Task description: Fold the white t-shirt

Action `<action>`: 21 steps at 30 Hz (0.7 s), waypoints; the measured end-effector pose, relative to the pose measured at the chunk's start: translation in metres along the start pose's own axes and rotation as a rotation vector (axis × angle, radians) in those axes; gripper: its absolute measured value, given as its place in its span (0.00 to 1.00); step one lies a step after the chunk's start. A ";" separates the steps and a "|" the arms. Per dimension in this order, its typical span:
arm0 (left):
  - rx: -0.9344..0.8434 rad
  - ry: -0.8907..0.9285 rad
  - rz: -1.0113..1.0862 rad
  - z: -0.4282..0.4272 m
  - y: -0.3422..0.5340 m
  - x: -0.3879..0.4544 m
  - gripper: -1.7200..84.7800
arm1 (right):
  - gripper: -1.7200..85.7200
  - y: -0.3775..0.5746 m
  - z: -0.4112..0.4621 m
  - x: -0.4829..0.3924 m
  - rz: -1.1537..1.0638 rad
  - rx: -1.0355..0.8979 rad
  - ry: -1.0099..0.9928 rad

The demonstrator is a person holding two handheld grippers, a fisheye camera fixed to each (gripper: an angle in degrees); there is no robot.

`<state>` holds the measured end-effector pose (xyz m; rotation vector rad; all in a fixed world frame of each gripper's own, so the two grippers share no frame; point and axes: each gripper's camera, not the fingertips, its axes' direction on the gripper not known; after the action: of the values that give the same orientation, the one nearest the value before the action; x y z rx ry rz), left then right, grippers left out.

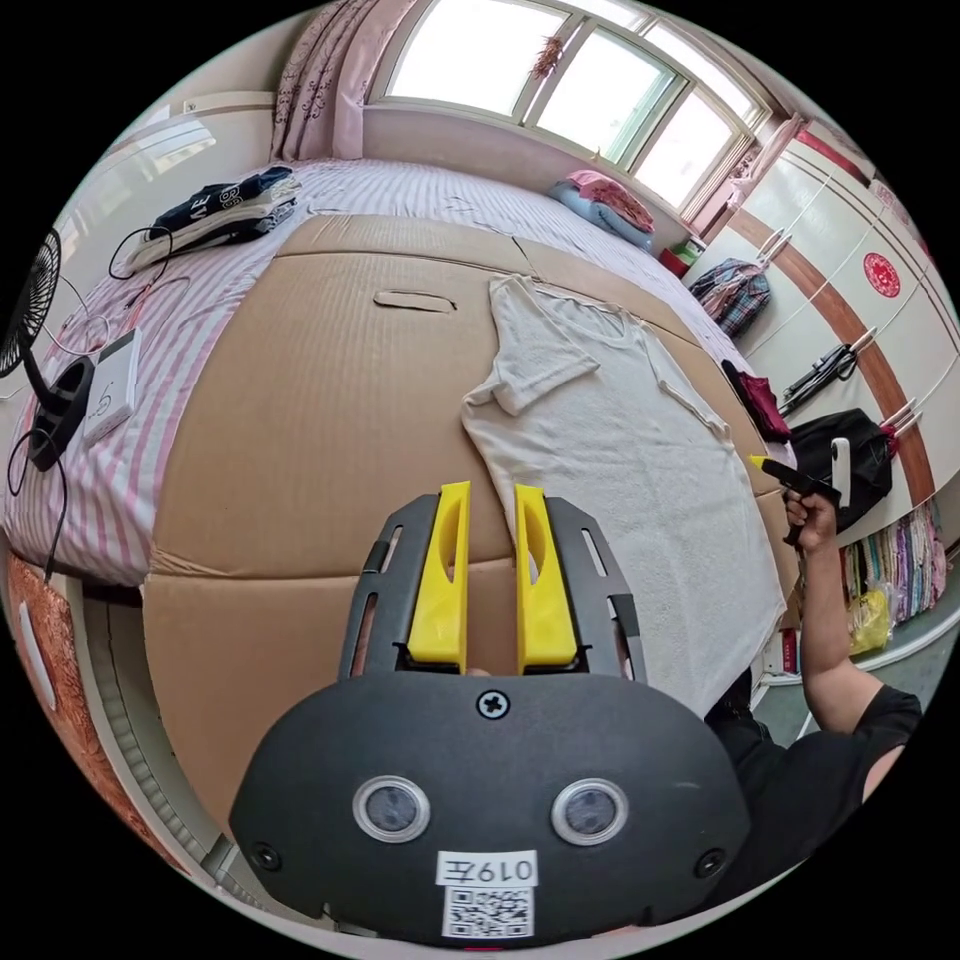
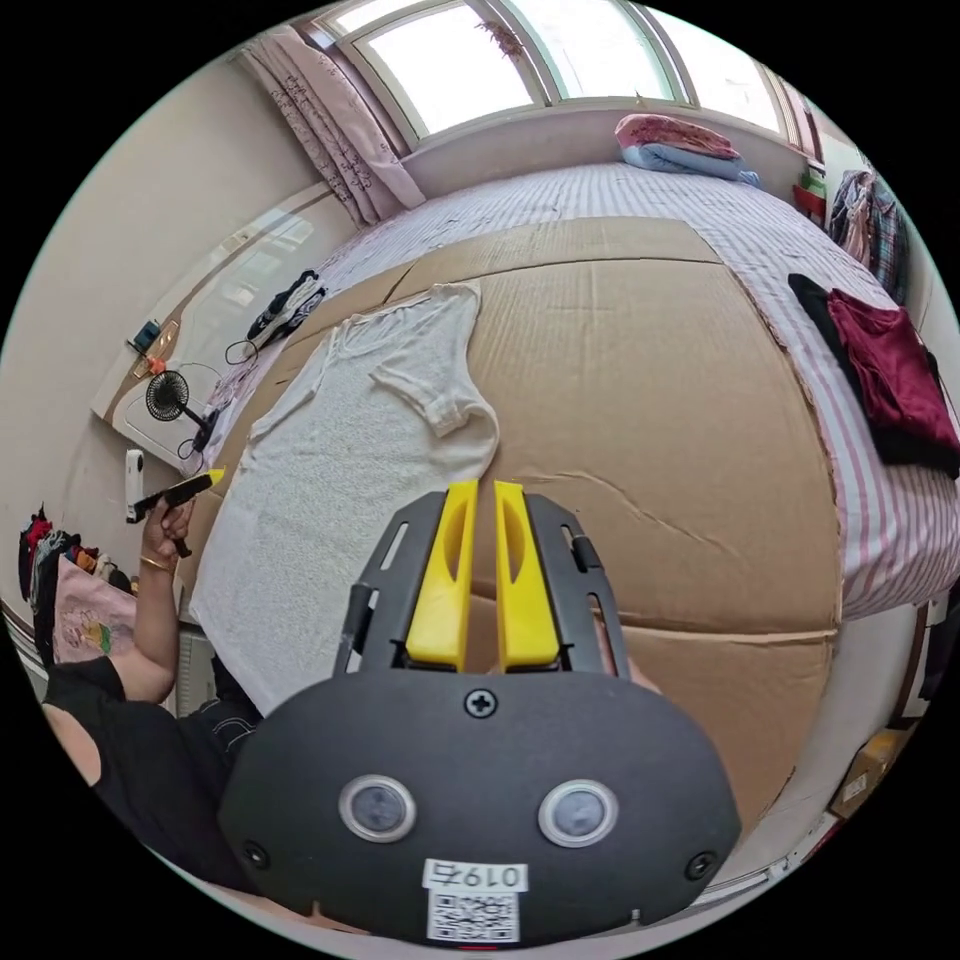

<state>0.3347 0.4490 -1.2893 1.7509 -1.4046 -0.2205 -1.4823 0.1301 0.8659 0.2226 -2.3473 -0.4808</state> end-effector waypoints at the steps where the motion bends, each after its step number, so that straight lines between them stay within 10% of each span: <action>1: -0.004 0.002 -0.004 0.000 0.003 0.000 0.09 | 0.06 0.003 0.005 0.003 0.011 -0.012 -0.020; 21: -0.043 -0.038 0.017 -0.013 0.082 0.000 0.06 | 0.05 0.075 0.054 0.022 -0.045 -0.050 0.061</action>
<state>0.2842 0.4557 -1.2234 1.7070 -1.4315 -0.2733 -1.5368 0.2069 0.8735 0.2640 -2.2724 -0.5461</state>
